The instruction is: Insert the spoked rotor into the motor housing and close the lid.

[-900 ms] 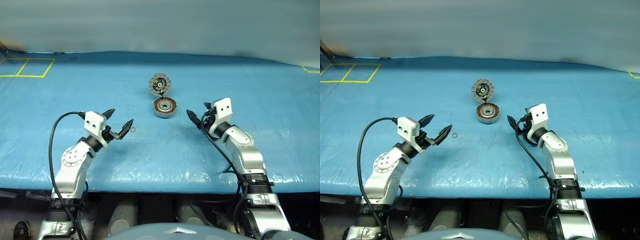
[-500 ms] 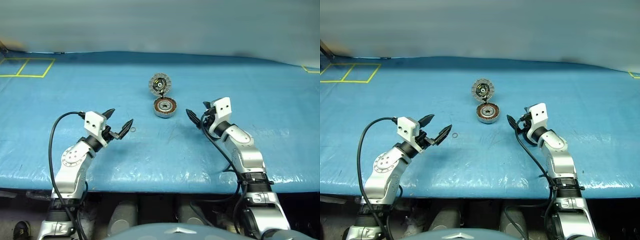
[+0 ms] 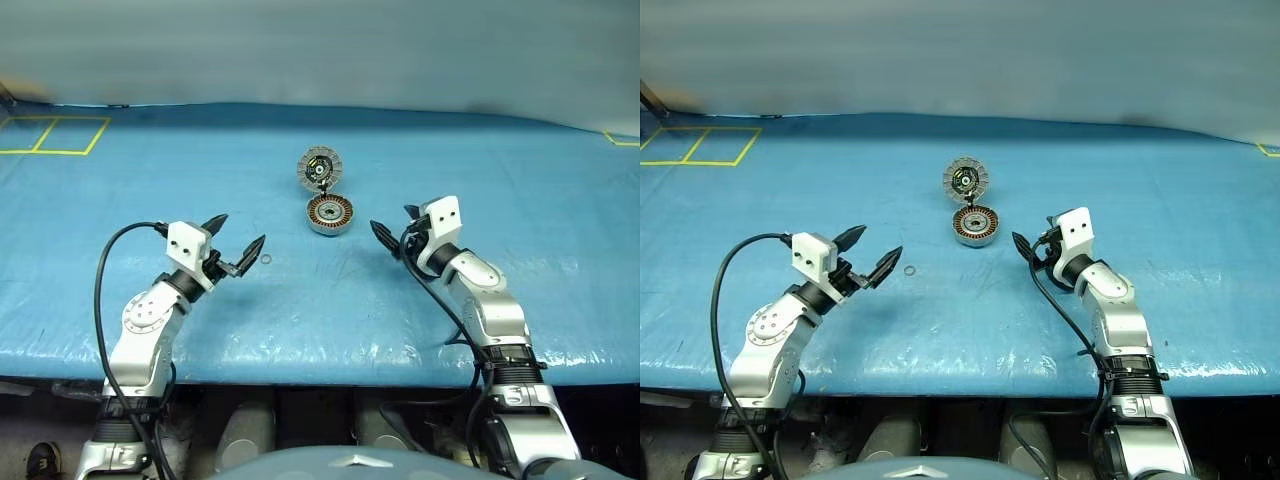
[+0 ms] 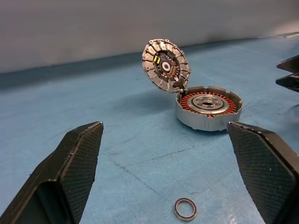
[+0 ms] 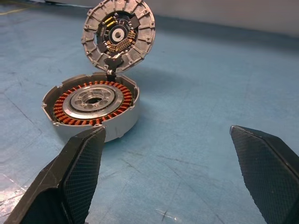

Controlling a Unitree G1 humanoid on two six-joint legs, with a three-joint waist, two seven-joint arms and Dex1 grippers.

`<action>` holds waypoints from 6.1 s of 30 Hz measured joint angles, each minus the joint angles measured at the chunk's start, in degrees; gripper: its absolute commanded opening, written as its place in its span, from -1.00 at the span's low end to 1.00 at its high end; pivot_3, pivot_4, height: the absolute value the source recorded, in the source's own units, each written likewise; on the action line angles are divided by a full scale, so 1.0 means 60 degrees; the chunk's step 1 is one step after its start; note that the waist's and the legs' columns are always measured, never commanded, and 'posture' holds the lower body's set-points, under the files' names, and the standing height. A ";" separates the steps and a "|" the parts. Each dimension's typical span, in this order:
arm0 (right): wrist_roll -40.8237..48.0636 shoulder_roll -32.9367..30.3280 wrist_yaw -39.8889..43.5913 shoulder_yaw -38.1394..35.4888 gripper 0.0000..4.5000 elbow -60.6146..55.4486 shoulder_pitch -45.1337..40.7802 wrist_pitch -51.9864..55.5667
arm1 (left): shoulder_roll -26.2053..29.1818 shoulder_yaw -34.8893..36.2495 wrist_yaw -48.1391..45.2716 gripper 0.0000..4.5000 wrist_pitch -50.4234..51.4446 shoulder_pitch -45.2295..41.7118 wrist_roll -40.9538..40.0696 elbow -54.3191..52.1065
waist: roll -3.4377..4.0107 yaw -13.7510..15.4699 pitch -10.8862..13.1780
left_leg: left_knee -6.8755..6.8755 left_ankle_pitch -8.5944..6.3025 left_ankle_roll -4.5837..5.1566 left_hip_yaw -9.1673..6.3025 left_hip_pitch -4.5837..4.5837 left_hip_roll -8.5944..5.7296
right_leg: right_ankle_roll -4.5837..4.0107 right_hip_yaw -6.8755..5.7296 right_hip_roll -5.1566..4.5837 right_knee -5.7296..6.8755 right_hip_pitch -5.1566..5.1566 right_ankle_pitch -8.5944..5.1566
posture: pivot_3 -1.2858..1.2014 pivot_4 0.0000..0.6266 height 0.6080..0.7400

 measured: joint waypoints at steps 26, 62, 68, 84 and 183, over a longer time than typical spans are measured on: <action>-0.5264 -0.1921 0.5420 0.5988 0.99 0.4206 -0.6822 -0.2580 | -0.0511 -0.0453 0.0256 1.00 -0.0294 0.0458 0.0418 0.0310 | -0.0003 -0.0043 0.0021 | -0.0016 -0.0008 -0.0015 0.0015 -0.0033 0.0001 | -0.0007 0.0007 -0.0002 -0.0002 -0.0060 0.0052 | 0.03 -0.52 1.00; -0.7168 0.0368 0.4576 0.6767 0.81 0.9143 -0.8484 -0.5038 | -0.0531 -0.0365 0.0916 1.00 -0.0374 0.1478 0.0429 -0.0021 | 0.0004 -0.0185 0.0028 | -0.0025 0.0002 -0.0033 0.0004 -0.0006 0.0001 | -0.0018 0.0013 0.0011 0.0027 -0.0059 0.0052 | 0.03 -0.52 1.00; -0.7177 0.0608 0.4341 0.6586 0.29 0.9567 -0.8583 -0.5011 | -0.0527 -0.0365 0.1044 1.00 -0.0374 0.1479 0.0436 -0.0021 | 0.0005 -0.0231 0.0026 | -0.0025 0.0002 -0.0033 0.0004 0.0001 0.0001 | -0.0019 0.0018 0.0013 0.0035 -0.0055 0.0052 | 0.03 -0.52 1.00; -0.6066 -0.0703 0.4925 0.5225 -0.08 0.3382 -0.4798 -0.3510 | -0.0507 -0.0389 0.1106 1.00 -0.0254 0.1272 0.0624 0.0014 | 0.0004 -0.0229 0.0019 | -0.0020 0.0001 -0.0032 0.0003 -0.0002 0.0001 | -0.0014 0.0024 0.0014 0.0035 -0.0049 0.0052 | 0.03 -0.52 1.00; -0.0005 0.0187 0.1947 0.2772 1.00 -0.4581 0.1314 0.1541 | 0.0639 -0.1416 -0.2072 -0.10 -0.1261 -0.2187 0.1744 0.5184 | -0.0059 0.0002 -0.0024 | 0.0005 0.0001 -0.0030 -0.0003 0.0006 0.0006 | 0.0045 0.0008 0.0008 0.0018 -0.0016 0.0032 | 0.03 -0.52 1.00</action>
